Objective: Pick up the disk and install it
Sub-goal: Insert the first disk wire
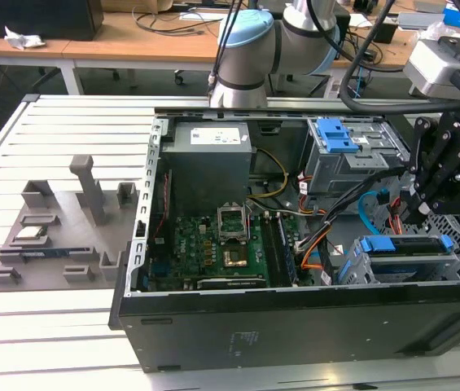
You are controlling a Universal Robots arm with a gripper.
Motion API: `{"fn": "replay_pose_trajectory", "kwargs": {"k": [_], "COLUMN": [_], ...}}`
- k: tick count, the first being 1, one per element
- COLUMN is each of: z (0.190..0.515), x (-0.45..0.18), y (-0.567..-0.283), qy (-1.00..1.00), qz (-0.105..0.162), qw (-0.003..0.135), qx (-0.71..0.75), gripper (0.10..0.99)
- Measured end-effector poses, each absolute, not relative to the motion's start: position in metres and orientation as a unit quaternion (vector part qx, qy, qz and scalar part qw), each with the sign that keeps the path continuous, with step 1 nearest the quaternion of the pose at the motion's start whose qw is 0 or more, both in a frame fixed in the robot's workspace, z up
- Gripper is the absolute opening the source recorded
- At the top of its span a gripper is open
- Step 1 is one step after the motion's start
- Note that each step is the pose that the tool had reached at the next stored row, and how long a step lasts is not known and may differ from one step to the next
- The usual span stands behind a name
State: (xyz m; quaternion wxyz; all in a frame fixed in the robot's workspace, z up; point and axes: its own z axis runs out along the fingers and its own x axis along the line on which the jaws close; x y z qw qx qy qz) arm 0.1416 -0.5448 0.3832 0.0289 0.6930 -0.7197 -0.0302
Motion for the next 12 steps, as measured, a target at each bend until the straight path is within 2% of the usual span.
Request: {"fn": "replay_pose_trajectory", "kwargs": {"k": [7, 12], "z": [0.383, 0.373], "x": [0.168, 0.177], "y": [-0.528, -0.504], "qy": [-0.72, -0.72], "qz": [-0.028, -0.026], "qw": [0.031, 0.035], "qx": [0.693, 0.693], "gripper": [0.106, 0.106]}}
